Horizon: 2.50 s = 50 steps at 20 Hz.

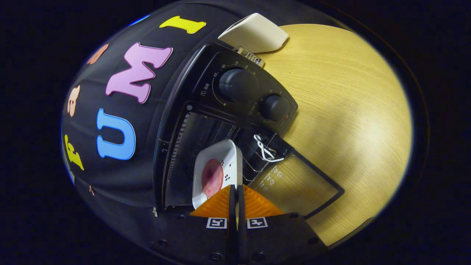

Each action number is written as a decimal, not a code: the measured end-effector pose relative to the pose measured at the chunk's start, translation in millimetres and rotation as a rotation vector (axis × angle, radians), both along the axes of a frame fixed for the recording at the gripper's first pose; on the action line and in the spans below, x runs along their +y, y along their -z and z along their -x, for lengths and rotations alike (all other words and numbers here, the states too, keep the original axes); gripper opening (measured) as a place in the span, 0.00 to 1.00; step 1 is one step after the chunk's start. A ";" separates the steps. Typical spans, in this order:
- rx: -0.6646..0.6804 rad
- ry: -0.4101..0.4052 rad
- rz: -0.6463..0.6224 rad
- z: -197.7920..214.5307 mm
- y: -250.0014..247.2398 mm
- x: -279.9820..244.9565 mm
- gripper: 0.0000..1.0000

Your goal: Open the toaster oven, put the food inside, and close the toaster oven door.

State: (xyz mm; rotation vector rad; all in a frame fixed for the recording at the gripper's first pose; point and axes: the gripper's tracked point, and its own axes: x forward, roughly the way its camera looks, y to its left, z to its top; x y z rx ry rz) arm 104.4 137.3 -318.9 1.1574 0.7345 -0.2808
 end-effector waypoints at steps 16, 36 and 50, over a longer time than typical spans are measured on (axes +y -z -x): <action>-0.014 0.192 -0.020 -50.9 10.7 12.2 0.07; -0.092 -0.331 0.159 47.7 -35.4 69.0 0.98; -0.175 -0.854 0.844 140.4 -15.7 42.6 0.99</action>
